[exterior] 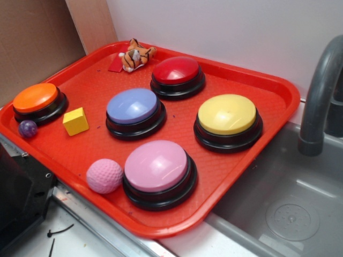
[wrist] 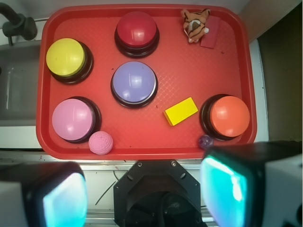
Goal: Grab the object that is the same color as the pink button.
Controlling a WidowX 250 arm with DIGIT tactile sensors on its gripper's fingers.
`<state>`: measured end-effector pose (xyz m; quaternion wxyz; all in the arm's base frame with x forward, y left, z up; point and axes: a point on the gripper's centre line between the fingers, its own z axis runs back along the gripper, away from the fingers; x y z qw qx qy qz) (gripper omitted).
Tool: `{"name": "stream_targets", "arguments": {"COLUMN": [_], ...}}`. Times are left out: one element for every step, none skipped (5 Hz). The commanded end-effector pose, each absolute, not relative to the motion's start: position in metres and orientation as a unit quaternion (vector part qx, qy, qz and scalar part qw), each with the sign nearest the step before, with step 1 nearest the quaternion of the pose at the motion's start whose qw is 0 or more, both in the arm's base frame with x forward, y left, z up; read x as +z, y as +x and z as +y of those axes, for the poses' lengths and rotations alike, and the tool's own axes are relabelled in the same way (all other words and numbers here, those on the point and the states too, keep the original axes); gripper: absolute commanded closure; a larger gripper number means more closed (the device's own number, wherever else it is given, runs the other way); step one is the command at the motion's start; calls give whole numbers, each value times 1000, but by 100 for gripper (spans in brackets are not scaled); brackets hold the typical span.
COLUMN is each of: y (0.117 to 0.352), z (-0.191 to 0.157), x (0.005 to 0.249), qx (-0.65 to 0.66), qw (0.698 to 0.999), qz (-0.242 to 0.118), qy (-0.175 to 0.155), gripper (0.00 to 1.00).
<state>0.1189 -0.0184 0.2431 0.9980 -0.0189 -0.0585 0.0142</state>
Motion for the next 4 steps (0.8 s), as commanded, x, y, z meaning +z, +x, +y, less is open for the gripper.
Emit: {"name": "stream_targets", "arguments": {"y": [119,132,141,148], "z": [-18,-27,-36,-53], "x": [243,221,195,167], "qx": [14,-11,-45,-91], "qw": [998,997,992,986], "qz": [-58,-69,-110,-140], "qy": [-19,-17,-32,-30], "gripper": [0,0,0,0]}}
